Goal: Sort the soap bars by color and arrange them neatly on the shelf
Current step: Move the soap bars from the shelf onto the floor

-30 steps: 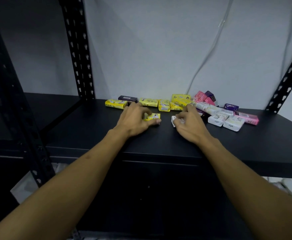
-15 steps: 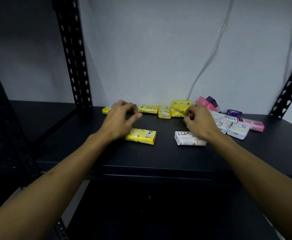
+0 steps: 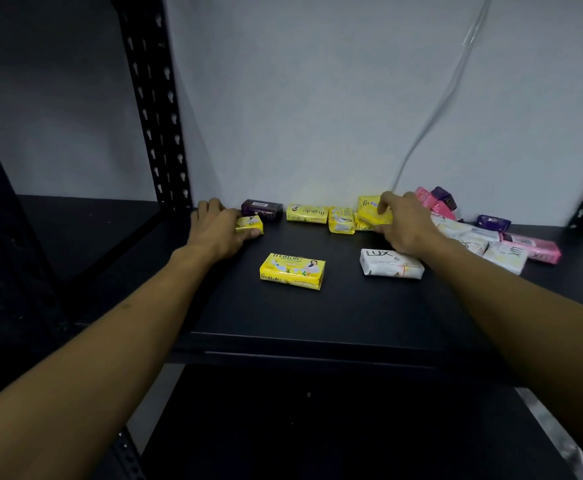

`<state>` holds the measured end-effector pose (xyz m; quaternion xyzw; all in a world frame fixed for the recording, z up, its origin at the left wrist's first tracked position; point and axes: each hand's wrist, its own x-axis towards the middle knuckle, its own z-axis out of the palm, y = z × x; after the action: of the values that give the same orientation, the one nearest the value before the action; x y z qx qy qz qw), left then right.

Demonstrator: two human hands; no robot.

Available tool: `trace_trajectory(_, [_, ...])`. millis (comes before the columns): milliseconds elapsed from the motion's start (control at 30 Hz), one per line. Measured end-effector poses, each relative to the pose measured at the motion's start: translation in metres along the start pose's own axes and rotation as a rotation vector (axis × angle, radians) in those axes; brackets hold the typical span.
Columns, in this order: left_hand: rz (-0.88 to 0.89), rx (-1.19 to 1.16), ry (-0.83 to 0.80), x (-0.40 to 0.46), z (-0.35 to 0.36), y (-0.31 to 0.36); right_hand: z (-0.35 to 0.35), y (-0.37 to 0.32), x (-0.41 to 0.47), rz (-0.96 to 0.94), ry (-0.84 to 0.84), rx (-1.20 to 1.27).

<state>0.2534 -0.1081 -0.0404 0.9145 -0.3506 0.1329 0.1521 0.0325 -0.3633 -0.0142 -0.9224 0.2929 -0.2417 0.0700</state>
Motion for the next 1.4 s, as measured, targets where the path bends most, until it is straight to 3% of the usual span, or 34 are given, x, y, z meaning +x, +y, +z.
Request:
trace_trajectory(167, [-0.027, -0.207, -0.073, -0.012, -0.007, -0.004, -0.037, -0.002, -0.028, 0.004, -0.048, 0.289])
trace_trajectory(267, [-0.044, -0.532, -0.054, -0.030, -0.022, 0.007, -0.063, 0.001, -0.052, -0.046, -0.169, 0.389])
trace_trajectory(367, [0.136, -0.697, -0.108, -0.052, -0.047, 0.030, -0.074, 0.004, -0.073, -0.044, -0.337, 0.436])
trace_trajectory(500, [0.307, -0.497, -0.313, -0.065, -0.067, 0.061, -0.076, 0.003, -0.081, -0.125, -0.419, 0.204])
trace_trajectory(667, [0.300, -0.285, -0.458, -0.067, -0.070, 0.072, -0.071, 0.001, -0.088, -0.109, -0.399, 0.300])
trace_trajectory(933, [0.303, -0.096, -0.462, -0.077, -0.073, 0.088, -0.064, -0.005, -0.102, -0.091, -0.298, 0.204])
trace_trajectory(1400, [0.160, -0.206, -0.404, -0.136, -0.076, 0.113, -0.071, -0.028, -0.155, 0.008, -0.295, 0.253])
